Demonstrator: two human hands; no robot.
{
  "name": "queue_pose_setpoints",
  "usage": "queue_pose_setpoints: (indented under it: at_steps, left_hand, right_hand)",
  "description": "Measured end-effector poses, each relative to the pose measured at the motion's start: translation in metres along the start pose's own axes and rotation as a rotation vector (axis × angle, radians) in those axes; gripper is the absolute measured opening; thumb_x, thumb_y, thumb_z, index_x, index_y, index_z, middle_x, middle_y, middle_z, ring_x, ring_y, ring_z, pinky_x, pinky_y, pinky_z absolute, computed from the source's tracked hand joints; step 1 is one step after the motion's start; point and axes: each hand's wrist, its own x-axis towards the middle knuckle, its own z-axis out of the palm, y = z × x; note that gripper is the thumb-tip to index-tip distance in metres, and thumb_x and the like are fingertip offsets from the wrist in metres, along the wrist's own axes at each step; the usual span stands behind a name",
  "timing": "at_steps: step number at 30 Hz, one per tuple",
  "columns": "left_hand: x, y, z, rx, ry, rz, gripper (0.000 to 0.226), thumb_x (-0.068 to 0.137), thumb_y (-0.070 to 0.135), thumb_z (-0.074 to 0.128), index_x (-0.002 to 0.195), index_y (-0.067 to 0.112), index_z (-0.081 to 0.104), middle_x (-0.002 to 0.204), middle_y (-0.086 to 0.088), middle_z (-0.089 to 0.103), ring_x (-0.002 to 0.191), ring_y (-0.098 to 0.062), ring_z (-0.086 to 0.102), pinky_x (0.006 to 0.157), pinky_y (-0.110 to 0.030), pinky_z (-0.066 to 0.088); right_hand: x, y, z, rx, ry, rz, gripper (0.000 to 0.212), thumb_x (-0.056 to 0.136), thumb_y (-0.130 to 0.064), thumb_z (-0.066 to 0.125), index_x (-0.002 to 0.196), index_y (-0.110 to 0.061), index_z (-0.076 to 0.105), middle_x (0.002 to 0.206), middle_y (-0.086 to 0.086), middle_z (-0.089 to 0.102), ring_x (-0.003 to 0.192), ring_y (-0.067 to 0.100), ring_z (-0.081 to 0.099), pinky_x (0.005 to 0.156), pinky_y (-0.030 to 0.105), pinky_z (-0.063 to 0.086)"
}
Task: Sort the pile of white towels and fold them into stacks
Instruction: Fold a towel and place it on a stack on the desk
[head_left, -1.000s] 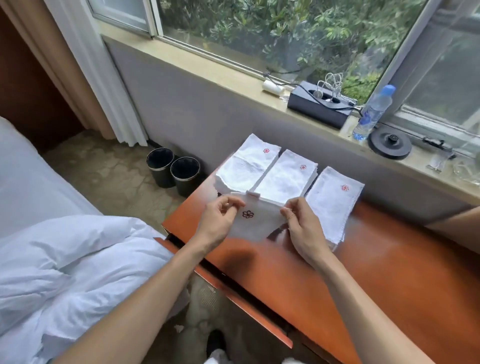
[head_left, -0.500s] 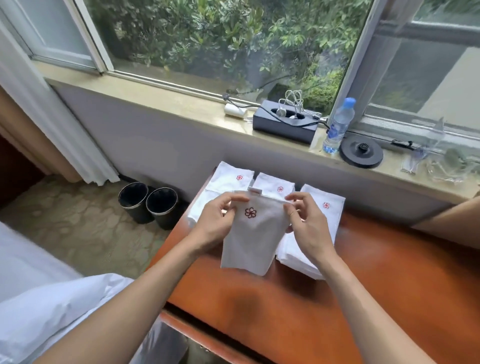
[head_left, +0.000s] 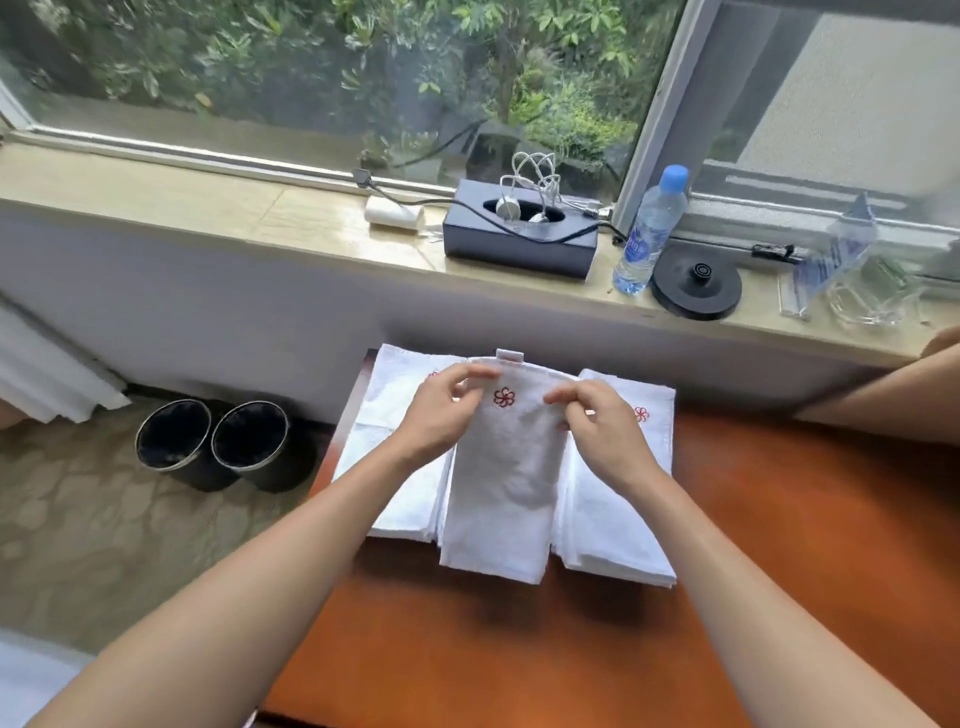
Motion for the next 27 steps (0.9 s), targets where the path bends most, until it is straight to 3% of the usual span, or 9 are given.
queue_pose_setpoints:
  at_steps: [4,7,9,11,14,16,19,22,27]
  left_hand:
    - [0.038,-0.018,-0.002,0.021,-0.084,-0.024,0.041,0.095,-0.007,0.050,0.123,0.013,0.072,0.120,-0.004,0.073,0.087,-0.002,0.066,0.091,-0.029,0.057]
    - [0.064,-0.035,0.003,0.016,-0.172,-0.033,0.044,0.094,-0.010,0.048,0.129,0.009,0.068,0.125,-0.008,0.069,0.078,0.011,0.063,0.080,-0.013,0.052]
    - [0.081,-0.049,0.010,0.045,-0.214,-0.036,0.045,0.093,-0.010,0.050,0.131,0.009,0.066,0.128,-0.008,0.067,0.072,0.013,0.060,0.076,-0.009,0.047]
    - [0.090,-0.063,0.016,0.078,-0.246,-0.045,0.046,0.093,-0.009,0.052,0.132,0.010,0.065,0.132,-0.007,0.064,0.075,0.008,0.058,0.078,-0.013,0.047]
    - [0.102,-0.080,0.017,0.136,-0.279,-0.051,0.049,0.093,-0.007,0.054,0.138,0.010,0.061,0.139,-0.006,0.060,0.109,-0.017,0.062,0.098,-0.031,0.049]
    - [0.110,-0.088,0.017,0.209,-0.305,-0.022,0.054,0.092,-0.005,0.056,0.144,0.010,0.055,0.144,-0.004,0.054,0.128,-0.021,0.055,0.108,-0.033,0.044]
    - [0.119,-0.094,0.022,0.294,-0.394,0.022,0.067,0.091,-0.005,0.057,0.155,0.009,0.041,0.154,-0.003,0.041,0.140,-0.011,0.039,0.112,-0.014,0.028]
    - [0.128,-0.099,0.026,0.295,-0.425,0.028,0.076,0.087,-0.007,0.056,0.158,0.012,0.036,0.149,0.008,0.033,0.134,-0.002,0.033,0.098,0.007,0.018]
    - [0.138,-0.108,0.029,0.313,-0.427,0.028,0.084,0.087,-0.009,0.051,0.162,0.015,0.025,0.156,0.011,0.023,0.143,-0.003,0.025,0.096,0.010,0.012]
  right_hand:
    - [0.029,0.016,0.016,-0.075,0.008,0.034,0.031,0.096,-0.002,0.056,0.107,-0.024,0.075,0.109,0.000,0.062,0.095,0.003,0.056,0.084,0.016,0.047]
    - [0.052,0.033,0.024,-0.136,-0.013,0.058,0.033,0.096,-0.004,0.059,0.125,-0.016,0.070,0.112,-0.006,0.055,0.097,-0.008,0.053,0.087,0.007,0.038]
    - [0.063,0.050,0.029,-0.160,-0.064,0.118,0.042,0.096,-0.008,0.060,0.137,-0.017,0.062,0.126,-0.006,0.051,0.105,-0.006,0.050,0.096,0.013,0.038]
    - [0.065,0.068,0.036,-0.173,-0.136,0.165,0.052,0.096,-0.012,0.060,0.147,-0.020,0.052,0.138,-0.008,0.042,0.112,-0.007,0.047,0.100,0.016,0.038]
    - [0.067,0.084,0.054,-0.229,-0.209,0.170,0.066,0.093,-0.016,0.063,0.155,-0.024,0.039,0.147,-0.009,0.030,0.113,-0.002,0.046,0.099,0.020,0.040]
    - [0.070,0.089,0.061,-0.287,-0.234,0.178,0.076,0.091,-0.018,0.066,0.159,-0.025,0.030,0.153,-0.012,0.022,0.120,0.009,0.048,0.101,0.030,0.044]
    - [0.078,0.092,0.063,-0.368,-0.251,0.199,0.085,0.090,-0.019,0.067,0.162,-0.025,0.022,0.161,-0.011,0.012,0.133,0.018,0.045,0.101,0.038,0.048]
    - [0.086,0.092,0.063,-0.422,-0.245,0.207,0.090,0.089,-0.019,0.066,0.164,-0.026,0.015,0.164,-0.013,0.006,0.139,0.022,0.044,0.095,0.042,0.052]
    - [0.095,0.090,0.069,-0.462,-0.228,0.186,0.093,0.091,-0.016,0.065,0.165,-0.025,0.009,0.169,-0.011,-0.002,0.146,0.023,0.039,0.098,0.042,0.051]
